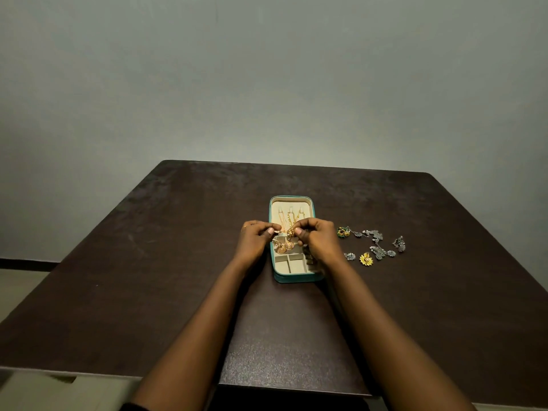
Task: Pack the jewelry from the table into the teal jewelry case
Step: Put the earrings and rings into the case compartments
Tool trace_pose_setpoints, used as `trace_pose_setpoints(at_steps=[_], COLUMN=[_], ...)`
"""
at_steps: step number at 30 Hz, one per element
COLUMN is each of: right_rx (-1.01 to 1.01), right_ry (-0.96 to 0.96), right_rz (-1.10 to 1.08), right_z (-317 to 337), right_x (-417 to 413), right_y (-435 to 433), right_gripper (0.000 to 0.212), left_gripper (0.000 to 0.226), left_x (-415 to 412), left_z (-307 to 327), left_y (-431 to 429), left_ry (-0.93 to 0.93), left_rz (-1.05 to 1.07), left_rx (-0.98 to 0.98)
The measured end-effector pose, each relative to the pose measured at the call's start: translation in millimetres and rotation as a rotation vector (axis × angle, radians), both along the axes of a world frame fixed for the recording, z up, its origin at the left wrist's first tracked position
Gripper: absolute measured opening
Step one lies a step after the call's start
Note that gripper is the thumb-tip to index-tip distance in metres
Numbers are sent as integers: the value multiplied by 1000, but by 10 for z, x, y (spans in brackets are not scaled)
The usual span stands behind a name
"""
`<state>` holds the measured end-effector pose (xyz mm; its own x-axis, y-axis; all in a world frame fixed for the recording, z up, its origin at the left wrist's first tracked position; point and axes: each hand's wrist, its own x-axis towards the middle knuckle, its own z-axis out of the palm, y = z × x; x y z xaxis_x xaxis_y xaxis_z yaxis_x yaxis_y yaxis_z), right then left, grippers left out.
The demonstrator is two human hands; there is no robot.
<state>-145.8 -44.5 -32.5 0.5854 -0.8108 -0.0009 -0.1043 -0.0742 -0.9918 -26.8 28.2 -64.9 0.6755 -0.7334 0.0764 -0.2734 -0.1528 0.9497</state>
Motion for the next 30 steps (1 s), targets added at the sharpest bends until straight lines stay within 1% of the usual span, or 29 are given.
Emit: trace_pose_setpoints(at_steps=[3,4,5,6,8,9,12,14,15,18,20,21,23,25,26,27,30], right_rx=[-11,-14,-16,-16,-8,-2,5,5,6,-2,0,1,-5,-25,-38,-53,-89], right_ry=[3,5,7,7,1,0,-3,-2,-1,13,14,10,14,22,31,44,106], right_rz=[0,0,-1,-2,-3,-3,1,4,5,0,0,2,6,7,6,6,4], right_z=[-14,-17,-15,-13,-10,-7,-4,-6,-7,-20,-20,-14,-4,2,-2,-7,-34], right_x=[6,10,11,12,7,1,-5,-8,-10,-6,0,0,-6,-12,-9,-1,36], right_y=[-7,-11,-12,-12,-13,-11,-9,-11,-12,-18,-18,-13,-6,-4,-7,-8,-22], right_gripper=[31,30,30,30,31,32,32,32,31,31,32,33,32,26,21,18,14], left_gripper=[13,9,4,3,10,14,21,24,25,22,27,28,23,19,19,19,18], left_x=[-25,-21,-12,-7,5,24,53,70,70,65,31,25,-7,27,36,49,92], left_z=[42,47,57,75,109,110,164,190,206,228,271,290,331,310,292,270,221], left_y=[50,63,78,98,110,104,70,25,-2,-70,-80,-85,-73,-63,-66,-64,-48], left_ry=[194,210,178,95,-124,-199,-351,-476,-507,-548,-558,-613,-888,-994,-996,-948,-725], left_rz=[-5,-7,-7,-4,5,9,-17,-79,-112,-124,-109,-111,-174,-212,-211,-197,-150], left_rx=[-47,-49,-37,-5,93,131,211,285,319,389,383,387,458,435,424,389,298])
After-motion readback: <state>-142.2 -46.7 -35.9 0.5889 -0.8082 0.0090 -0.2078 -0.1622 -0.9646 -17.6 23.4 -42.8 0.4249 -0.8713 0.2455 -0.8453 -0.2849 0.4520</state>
